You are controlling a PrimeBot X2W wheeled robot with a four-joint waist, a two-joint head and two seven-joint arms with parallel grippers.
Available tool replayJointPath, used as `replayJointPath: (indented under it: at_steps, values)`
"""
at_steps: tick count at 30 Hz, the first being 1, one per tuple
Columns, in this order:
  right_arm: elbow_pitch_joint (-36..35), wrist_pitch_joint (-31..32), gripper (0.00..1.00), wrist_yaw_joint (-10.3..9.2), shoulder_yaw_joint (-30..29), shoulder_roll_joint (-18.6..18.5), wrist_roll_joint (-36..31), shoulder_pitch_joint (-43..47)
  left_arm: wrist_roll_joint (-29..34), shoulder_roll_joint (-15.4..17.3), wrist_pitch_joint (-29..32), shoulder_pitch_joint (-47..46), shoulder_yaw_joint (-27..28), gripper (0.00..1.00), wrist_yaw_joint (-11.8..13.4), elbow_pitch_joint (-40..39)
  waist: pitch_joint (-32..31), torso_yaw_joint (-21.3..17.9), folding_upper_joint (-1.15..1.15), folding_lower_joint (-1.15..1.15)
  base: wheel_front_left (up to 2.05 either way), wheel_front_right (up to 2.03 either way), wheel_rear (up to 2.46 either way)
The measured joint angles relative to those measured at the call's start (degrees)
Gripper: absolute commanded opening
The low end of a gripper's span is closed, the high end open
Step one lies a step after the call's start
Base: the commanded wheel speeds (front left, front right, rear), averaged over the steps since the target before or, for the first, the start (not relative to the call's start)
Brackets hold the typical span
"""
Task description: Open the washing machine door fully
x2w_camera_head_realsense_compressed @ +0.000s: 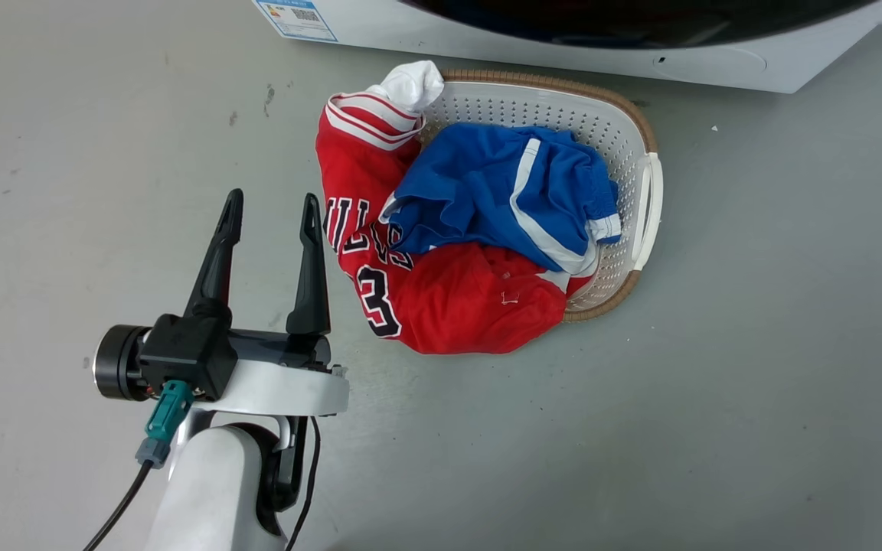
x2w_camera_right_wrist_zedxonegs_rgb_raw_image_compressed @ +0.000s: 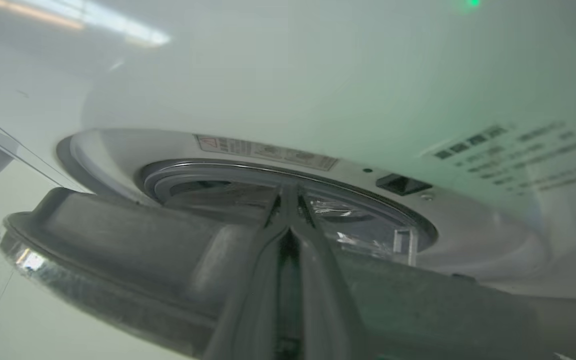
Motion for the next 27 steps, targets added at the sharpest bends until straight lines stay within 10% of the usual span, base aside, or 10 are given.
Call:
replayJointPath:
  at_steps: [27]
  values:
    - [-14.1,9.0,0.00,-0.08,7.5,3.5,0.4,20.5,1.0,0.0,0.0,3.9,2.1,1.00,-0.5,1.4,-9.1,-4.2,0.00,-0.01,0.00,0.00,0.00]
